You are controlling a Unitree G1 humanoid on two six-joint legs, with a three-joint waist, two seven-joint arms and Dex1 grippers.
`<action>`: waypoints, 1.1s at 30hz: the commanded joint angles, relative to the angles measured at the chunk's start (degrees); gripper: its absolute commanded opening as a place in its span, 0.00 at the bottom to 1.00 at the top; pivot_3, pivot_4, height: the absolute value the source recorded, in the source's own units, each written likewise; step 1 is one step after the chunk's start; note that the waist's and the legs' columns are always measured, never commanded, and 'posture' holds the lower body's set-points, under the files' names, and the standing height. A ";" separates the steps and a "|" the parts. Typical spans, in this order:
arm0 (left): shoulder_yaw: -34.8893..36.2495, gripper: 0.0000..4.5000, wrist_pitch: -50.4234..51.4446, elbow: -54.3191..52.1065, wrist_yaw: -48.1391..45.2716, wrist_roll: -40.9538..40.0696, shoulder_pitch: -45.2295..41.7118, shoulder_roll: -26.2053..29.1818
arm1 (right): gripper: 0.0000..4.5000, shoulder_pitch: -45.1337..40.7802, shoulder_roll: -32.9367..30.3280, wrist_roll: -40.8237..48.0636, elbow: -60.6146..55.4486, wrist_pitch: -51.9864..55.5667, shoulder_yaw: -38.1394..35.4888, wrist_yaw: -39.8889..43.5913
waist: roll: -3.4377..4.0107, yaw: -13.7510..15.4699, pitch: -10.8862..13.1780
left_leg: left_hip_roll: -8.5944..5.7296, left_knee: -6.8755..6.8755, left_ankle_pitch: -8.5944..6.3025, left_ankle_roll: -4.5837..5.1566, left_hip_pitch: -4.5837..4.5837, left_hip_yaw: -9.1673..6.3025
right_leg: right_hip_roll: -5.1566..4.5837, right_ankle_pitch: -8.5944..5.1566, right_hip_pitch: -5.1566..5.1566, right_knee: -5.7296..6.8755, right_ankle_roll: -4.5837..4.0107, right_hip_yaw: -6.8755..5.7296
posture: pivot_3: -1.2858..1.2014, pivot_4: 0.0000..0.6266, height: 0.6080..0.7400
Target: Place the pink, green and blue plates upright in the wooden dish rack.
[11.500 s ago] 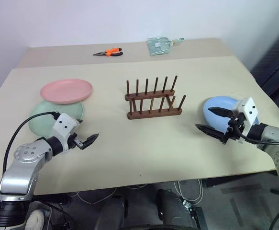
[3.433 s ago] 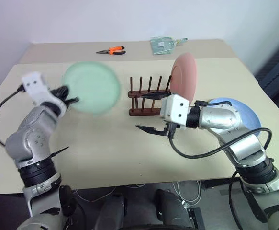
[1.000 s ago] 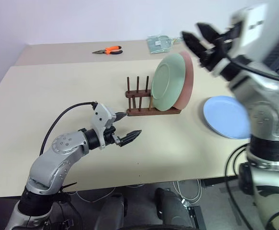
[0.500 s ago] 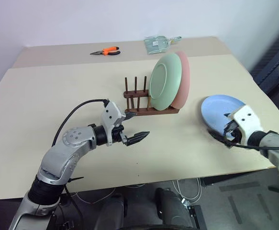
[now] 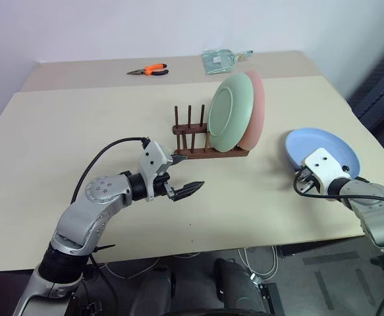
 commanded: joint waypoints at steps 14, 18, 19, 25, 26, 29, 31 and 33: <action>6.64 1.00 -4.94 4.42 -1.32 2.75 4.43 5.07 | 0.01 -49.01 34.15 63.24 -15.18 17.61 -17.75 -26.31 | 0.02 -0.27 -0.01 | 0.05 -0.15 -0.01 0.02 -0.02 -0.39 | 0.06 0.15 -0.05 0.08 -0.22 -0.20 | 0.52 0.24 1.00; 9.45 1.00 -5.25 5.60 -1.54 2.30 5.68 6.15 | 0.01 -48.69 44.15 70.56 -11.31 18.67 -13.50 -36.03 | 0.11 -0.18 0.05 | 0.01 -0.09 0.00 0.00 -0.09 -0.40 | 0.06 0.16 -0.17 0.15 -0.24 -0.17 | 0.52 0.24 1.00; 10.11 1.00 -5.32 5.43 -1.72 2.20 6.32 6.61 | 0.01 -48.06 46.54 71.18 -9.02 19.08 -12.41 -39.09 | 0.13 -0.24 0.06 | 0.02 -0.11 0.00 0.00 -0.07 -0.40 | 0.06 0.16 -0.19 0.17 -0.24 -0.17 | 0.52 0.24 1.00; 12.37 1.00 -4.79 3.43 -1.76 1.19 9.03 7.18 | 0.01 -44.05 49.68 67.60 -4.30 19.62 -7.80 -42.72 | 0.17 -0.24 0.05 | 0.00 -0.18 0.00 0.00 -0.06 -0.34 | 0.06 0.17 -0.25 0.21 -0.23 -0.16 | 0.52 0.24 1.00; 12.57 1.00 -4.70 3.16 -1.77 1.04 9.43 7.18 | 0.01 -43.81 50.03 67.72 -3.66 19.47 -7.73 -42.98 | 0.17 -0.32 0.05 | 0.00 -0.17 0.01 0.00 -0.09 -0.34 | 0.06 0.17 -0.26 0.20 -0.22 -0.16 | 0.52 0.24 1.00; 12.40 1.00 -4.75 2.82 -1.81 1.40 10.12 7.24 | 0.01 -43.34 50.62 67.19 -2.06 19.60 -7.28 -43.84 | 0.16 -0.52 0.04 | 0.01 -0.19 0.00 0.00 -0.05 -0.34 | 0.07 0.17 -0.26 0.21 -0.22 -0.16 | 0.52 0.24 1.00; 12.26 1.00 -4.70 2.83 -1.77 1.52 10.12 7.14 | 0.01 -42.99 50.72 66.30 -1.13 19.79 -6.82 -44.26 | 0.17 -0.62 0.04 | 0.02 -0.19 0.00 0.00 -0.02 -0.33 | 0.07 0.17 -0.26 0.22 -0.22 -0.16 | 0.52 0.24 1.00; 12.04 1.00 -4.44 2.78 -1.51 1.48 9.81 6.85 | 0.01 -42.51 50.68 64.62 0.12 19.41 -6.51 -44.34 | 0.17 -0.64 0.04 | 0.02 -0.19 0.00 0.00 -0.02 -0.32 | 0.08 0.17 -0.26 0.23 -0.22 -0.16 | 0.52 0.24 1.00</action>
